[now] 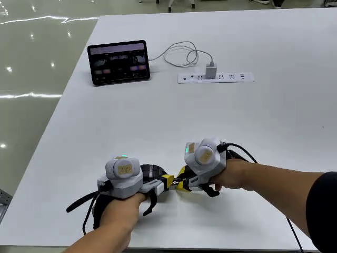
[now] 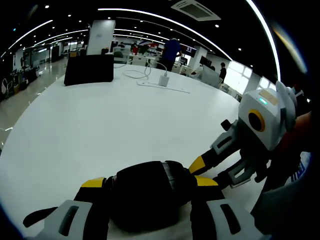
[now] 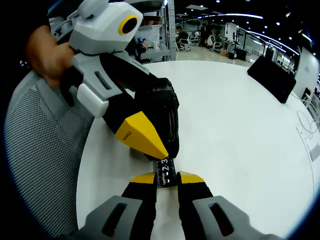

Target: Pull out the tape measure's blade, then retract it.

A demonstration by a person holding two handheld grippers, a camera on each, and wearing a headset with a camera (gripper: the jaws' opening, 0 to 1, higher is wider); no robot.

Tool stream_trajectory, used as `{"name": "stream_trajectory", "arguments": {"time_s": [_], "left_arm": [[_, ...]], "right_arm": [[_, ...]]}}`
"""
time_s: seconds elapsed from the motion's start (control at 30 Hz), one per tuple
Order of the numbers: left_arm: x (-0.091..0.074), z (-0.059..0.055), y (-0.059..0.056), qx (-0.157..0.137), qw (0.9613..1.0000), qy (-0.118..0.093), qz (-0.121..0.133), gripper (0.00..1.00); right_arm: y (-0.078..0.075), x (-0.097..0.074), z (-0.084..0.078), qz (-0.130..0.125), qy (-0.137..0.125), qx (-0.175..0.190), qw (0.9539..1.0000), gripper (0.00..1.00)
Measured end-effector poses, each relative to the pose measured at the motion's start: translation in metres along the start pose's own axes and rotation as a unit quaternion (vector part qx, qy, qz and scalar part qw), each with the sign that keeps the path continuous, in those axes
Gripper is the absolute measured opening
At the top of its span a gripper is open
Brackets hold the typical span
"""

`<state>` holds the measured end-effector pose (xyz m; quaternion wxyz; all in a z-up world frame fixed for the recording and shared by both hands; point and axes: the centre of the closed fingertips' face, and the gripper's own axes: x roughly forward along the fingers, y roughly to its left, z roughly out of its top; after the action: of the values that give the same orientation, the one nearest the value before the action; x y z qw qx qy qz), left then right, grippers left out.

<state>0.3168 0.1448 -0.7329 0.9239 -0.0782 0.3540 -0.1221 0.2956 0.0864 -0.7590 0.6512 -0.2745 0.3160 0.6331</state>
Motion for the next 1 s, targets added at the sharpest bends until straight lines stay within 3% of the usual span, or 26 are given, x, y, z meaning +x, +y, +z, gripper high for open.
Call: {"name": "stream_trajectory", "arguments": {"time_s": [0.63, 0.97, 1.0], "left_arm": [[-0.0002, 0.0002, 0.0003, -0.001, 1.0000, 0.001, -0.004, 0.62], [-0.0002, 0.0004, 0.0003, -0.002, 1.0000, -0.002, -0.004, 0.62], [-0.0001, 0.0003, 0.0002, -0.002, 1.0000, -0.002, -0.004, 0.62]], "right_arm": [[0.0026, 0.0049, 0.0040, -0.003, -0.011, 0.004, 0.9999, 0.12], [0.0025, 0.0032, 0.0015, -0.009, -0.015, -0.014, 0.9998, 0.12], [0.0031, 0.0040, 0.0023, -0.006, -0.017, -0.033, 0.9993, 0.11]]}}
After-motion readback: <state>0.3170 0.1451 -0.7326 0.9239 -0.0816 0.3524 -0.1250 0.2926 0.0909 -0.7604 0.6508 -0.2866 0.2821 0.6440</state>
